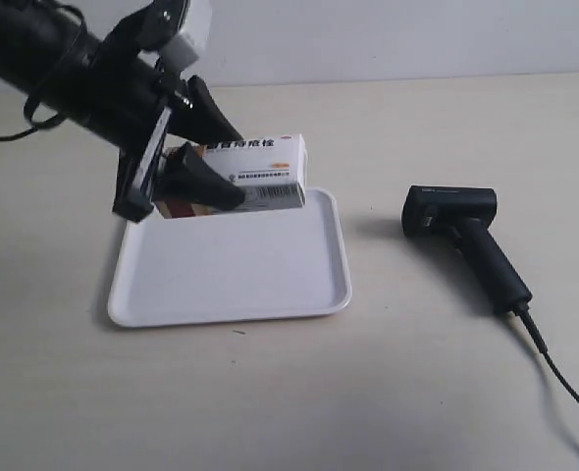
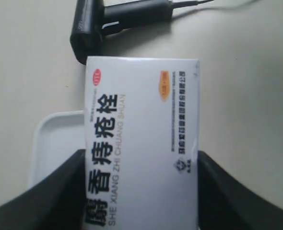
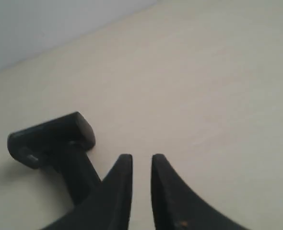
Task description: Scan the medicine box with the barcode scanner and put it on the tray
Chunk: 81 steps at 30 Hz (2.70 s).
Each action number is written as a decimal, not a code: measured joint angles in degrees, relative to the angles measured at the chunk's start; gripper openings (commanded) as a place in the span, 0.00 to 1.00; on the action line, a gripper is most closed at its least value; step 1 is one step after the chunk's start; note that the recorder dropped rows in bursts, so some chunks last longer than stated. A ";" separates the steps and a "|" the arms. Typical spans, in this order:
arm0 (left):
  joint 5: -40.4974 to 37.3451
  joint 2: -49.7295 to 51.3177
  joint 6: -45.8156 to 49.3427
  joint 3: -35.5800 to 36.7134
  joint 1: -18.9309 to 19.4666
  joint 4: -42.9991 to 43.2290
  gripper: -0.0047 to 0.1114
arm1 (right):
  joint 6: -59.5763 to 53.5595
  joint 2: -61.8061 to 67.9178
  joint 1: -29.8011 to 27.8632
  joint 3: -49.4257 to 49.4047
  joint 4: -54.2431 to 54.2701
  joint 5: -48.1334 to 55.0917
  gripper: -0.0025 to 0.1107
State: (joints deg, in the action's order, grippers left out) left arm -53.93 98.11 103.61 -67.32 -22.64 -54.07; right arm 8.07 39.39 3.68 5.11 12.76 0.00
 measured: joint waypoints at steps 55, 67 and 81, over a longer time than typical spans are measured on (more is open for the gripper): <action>12.24 4.73 14.97 11.83 6.13 -4.60 0.04 | -12.76 54.70 22.68 31.86 -15.11 6.90 0.02; 13.30 6.89 14.57 11.22 6.67 -4.60 0.04 | -12.76 54.70 22.68 37.62 -17.38 15.00 0.02; 12.02 6.89 15.86 11.14 6.67 -7.21 0.04 | -12.76 54.70 22.68 40.42 -18.49 17.23 0.02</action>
State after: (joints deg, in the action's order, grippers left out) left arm -41.91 105.00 119.47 -56.18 -15.98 -61.29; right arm -4.69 94.09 26.35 45.53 -5.73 17.23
